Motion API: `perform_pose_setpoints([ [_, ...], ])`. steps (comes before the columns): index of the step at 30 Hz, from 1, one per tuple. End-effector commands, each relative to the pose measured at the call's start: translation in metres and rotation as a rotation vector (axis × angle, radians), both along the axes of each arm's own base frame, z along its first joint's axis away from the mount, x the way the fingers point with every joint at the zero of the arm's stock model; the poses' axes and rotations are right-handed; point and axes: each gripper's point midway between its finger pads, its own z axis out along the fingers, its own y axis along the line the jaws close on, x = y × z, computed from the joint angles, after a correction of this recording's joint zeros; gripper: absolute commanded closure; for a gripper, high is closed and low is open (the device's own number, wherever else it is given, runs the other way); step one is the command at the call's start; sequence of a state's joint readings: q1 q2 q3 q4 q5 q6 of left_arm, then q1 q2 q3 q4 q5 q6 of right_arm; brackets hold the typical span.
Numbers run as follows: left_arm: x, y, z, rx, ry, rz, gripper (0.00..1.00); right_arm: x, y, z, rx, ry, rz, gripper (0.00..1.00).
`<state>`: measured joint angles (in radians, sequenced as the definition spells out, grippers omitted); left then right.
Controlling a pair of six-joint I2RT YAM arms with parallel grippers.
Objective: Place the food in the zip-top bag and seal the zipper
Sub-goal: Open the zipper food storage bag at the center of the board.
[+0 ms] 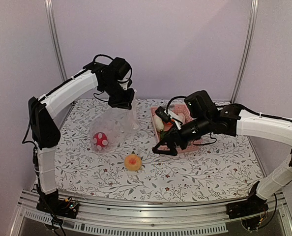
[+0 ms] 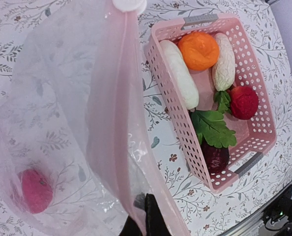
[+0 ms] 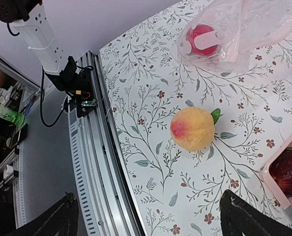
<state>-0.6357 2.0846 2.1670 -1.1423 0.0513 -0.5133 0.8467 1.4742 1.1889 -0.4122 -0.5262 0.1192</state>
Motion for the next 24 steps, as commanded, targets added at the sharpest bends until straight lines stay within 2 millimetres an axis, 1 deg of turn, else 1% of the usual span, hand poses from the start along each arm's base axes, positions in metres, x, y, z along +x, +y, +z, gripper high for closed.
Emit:
perform_pose_setpoints([
  [1,0.004,0.025,0.033,-0.005,-0.079,0.052,1.0,0.001,0.007,-0.029,-0.161,-0.129,0.005,0.01],
  [2,0.004,0.026,0.035,-0.004,-0.083,0.048,1.0,0.006,0.014,-0.03,-0.165,-0.141,-0.005,0.01],
  [3,0.002,0.028,0.037,-0.005,-0.084,0.047,1.0,0.012,0.02,-0.024,-0.145,-0.15,-0.022,0.01],
  [4,0.001,0.028,0.038,-0.008,-0.083,0.045,1.0,0.019,0.025,-0.013,-0.114,-0.158,-0.047,0.01],
  [6,-0.004,0.029,0.039,-0.018,-0.077,0.039,1.0,0.04,0.034,0.013,-0.04,-0.143,-0.119,0.02],
  [8,-0.011,0.029,0.042,-0.035,-0.073,0.024,1.0,0.063,0.04,0.036,0.048,-0.074,-0.192,0.05],
  [10,-0.017,0.029,0.042,-0.044,-0.071,0.01,1.0,0.088,0.045,0.041,0.093,-0.008,-0.252,0.07],
  [11,-0.019,0.03,0.042,-0.046,-0.069,0.006,1.0,0.099,0.047,0.047,0.127,0.013,-0.271,0.08],
  [13,-0.025,0.03,0.042,-0.052,-0.067,-0.01,1.0,0.12,0.051,0.049,0.18,0.077,-0.311,0.09],
  [14,-0.028,0.029,0.043,-0.056,-0.068,-0.015,1.0,0.128,0.053,0.047,0.202,0.112,-0.322,0.09],
  [15,-0.031,0.028,0.044,-0.063,-0.066,-0.024,1.0,0.132,0.057,0.05,0.228,0.147,-0.319,0.09],
  [17,-0.035,0.025,0.047,-0.074,-0.071,-0.042,1.0,0.14,0.071,0.038,0.235,0.217,-0.295,0.09],
  [18,-0.038,0.023,0.048,-0.078,-0.072,-0.052,1.0,0.141,0.078,0.037,0.244,0.241,-0.274,0.09],
  [19,-0.04,0.021,0.049,-0.08,-0.073,-0.064,1.0,0.143,0.086,0.024,0.236,0.287,-0.26,0.09],
  [20,-0.041,0.02,0.049,-0.081,-0.073,-0.073,1.0,0.143,0.091,0.02,0.241,0.319,-0.245,0.09],
  [21,-0.043,0.02,0.05,-0.079,-0.073,-0.078,1.0,0.143,0.096,0.012,0.238,0.361,-0.237,0.09],
  [24,-0.047,0.015,0.051,-0.08,-0.072,-0.094,1.0,0.143,0.106,-0.005,0.237,0.447,-0.222,0.09],
])
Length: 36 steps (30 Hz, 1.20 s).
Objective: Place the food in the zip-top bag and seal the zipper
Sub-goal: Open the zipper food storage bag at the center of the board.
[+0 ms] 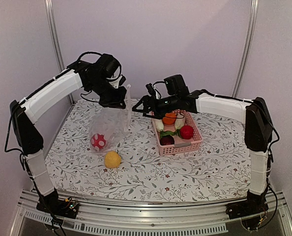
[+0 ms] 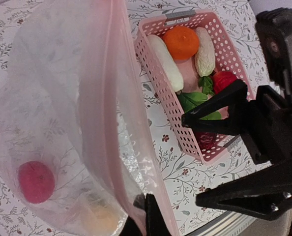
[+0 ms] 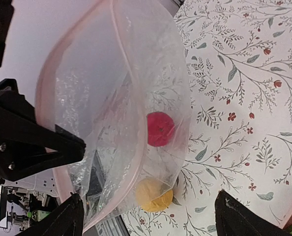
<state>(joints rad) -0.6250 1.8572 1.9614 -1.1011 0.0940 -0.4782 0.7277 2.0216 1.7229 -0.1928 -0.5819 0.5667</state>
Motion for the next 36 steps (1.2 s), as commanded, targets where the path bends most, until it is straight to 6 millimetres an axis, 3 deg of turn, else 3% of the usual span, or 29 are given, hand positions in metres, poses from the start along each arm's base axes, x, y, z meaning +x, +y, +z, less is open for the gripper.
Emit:
perform_pose_setpoints([
  [1,-0.013,-0.011,0.014,-0.027,-0.028,-0.061,1.0,-0.014,0.023,-0.017,0.057,0.174,0.08,0.09],
  [11,-0.032,-0.028,0.012,-0.01,-0.013,-0.123,1.0,-0.017,0.056,-0.033,0.053,0.232,0.132,0.23],
  [14,-0.036,-0.028,0.012,0.003,-0.013,-0.129,1.0,-0.017,0.061,-0.046,0.026,0.258,0.11,0.36],
  [16,-0.035,-0.023,0.012,0.025,-0.019,-0.11,1.0,-0.008,0.05,-0.065,-0.059,0.302,0.022,0.49],
  [19,-0.029,-0.004,0.012,0.114,-0.044,-0.041,1.0,0.003,0.015,-0.091,-0.208,0.351,-0.109,0.61],
  [22,-0.022,0.027,0.01,0.235,-0.061,0.06,1.0,0.005,-0.026,-0.109,-0.315,0.363,-0.18,0.64],
  [26,-0.015,0.048,0.008,0.326,-0.078,0.121,1.0,0.0,-0.066,-0.093,-0.371,0.32,-0.244,0.64],
  [29,-0.012,0.046,0.008,0.322,-0.078,0.133,1.0,-0.004,-0.077,-0.094,-0.412,0.304,-0.248,0.61],
  [32,-0.012,0.033,0.006,0.27,-0.066,0.111,1.0,-0.007,-0.067,-0.089,-0.364,0.311,-0.2,0.55],
  [36,-0.013,0.021,0.001,0.224,-0.047,0.078,1.0,-0.009,-0.037,-0.038,-0.163,0.239,-0.091,0.43],
])
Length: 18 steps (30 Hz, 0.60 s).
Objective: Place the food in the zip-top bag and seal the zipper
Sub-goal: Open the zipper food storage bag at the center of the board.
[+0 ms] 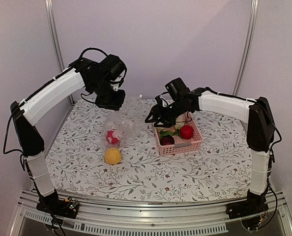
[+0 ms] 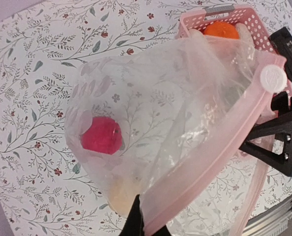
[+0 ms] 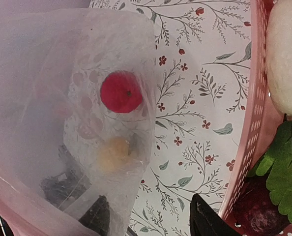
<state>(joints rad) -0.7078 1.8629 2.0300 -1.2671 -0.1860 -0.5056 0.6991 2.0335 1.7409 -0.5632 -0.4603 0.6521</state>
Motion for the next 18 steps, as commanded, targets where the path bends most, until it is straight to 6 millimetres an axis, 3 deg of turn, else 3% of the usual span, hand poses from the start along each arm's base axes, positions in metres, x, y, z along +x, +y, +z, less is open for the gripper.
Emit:
perform_pose_setpoints([
  [1,0.001,-0.005,-0.003,-0.022,0.015,-0.006,1.0,-0.004,0.016,0.052,0.162,-0.093,0.085,0.41],
  [4,0.005,-0.006,-0.001,-0.025,0.003,-0.011,1.0,-0.012,0.017,0.1,0.225,-0.189,0.121,0.34],
  [9,0.014,-0.006,0.005,-0.028,-0.02,-0.011,1.0,-0.034,-0.001,0.127,0.175,-0.265,0.131,0.32],
  [11,0.017,-0.006,0.004,-0.029,-0.024,-0.009,1.0,-0.052,0.0,0.133,0.156,-0.327,0.17,0.32],
  [14,0.023,-0.005,0.001,-0.032,-0.03,-0.003,1.0,-0.079,0.011,0.125,0.113,-0.422,0.261,0.33],
  [18,0.035,0.004,-0.004,-0.022,-0.034,0.022,1.0,-0.105,0.032,0.098,0.092,-0.454,0.358,0.35],
])
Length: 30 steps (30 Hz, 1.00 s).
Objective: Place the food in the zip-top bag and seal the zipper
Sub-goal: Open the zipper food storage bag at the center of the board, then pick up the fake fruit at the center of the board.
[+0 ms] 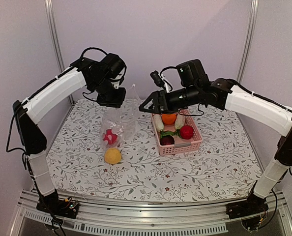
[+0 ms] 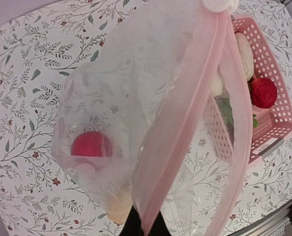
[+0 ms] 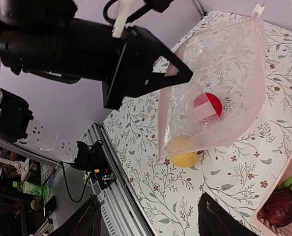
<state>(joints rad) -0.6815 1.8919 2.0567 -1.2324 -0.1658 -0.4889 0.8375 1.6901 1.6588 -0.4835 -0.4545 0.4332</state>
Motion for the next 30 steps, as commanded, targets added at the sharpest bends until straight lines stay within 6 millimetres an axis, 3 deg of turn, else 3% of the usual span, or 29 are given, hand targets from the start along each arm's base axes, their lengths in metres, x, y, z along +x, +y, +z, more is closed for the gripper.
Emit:
perform_pose_setpoints([
  [1,0.021,0.01,-0.006,0.011,-0.018,0.029,1.0,-0.024,0.023,-0.061,-0.119,-0.062,0.089,0.35],
  [6,0.032,0.028,-0.017,0.034,-0.023,0.066,1.0,-0.054,0.058,-0.089,-0.136,-0.127,0.185,0.35],
  [10,0.039,0.036,-0.02,0.023,-0.037,0.081,1.0,-0.061,0.085,-0.111,-0.186,-0.203,0.226,0.32],
  [14,0.043,0.041,-0.02,0.008,-0.037,0.087,1.0,-0.046,0.109,-0.143,-0.248,-0.267,0.194,0.19],
  [17,0.046,0.05,-0.02,0.002,-0.033,0.118,1.0,-0.038,0.123,-0.155,-0.242,-0.316,0.165,0.11],
  [23,0.054,0.057,-0.021,-0.043,-0.016,0.142,1.0,-0.031,0.151,-0.176,-0.249,-0.398,0.18,0.06],
  [30,0.055,0.058,-0.023,-0.057,-0.007,0.136,1.0,-0.019,0.17,-0.205,-0.299,-0.409,0.184,0.01],
])
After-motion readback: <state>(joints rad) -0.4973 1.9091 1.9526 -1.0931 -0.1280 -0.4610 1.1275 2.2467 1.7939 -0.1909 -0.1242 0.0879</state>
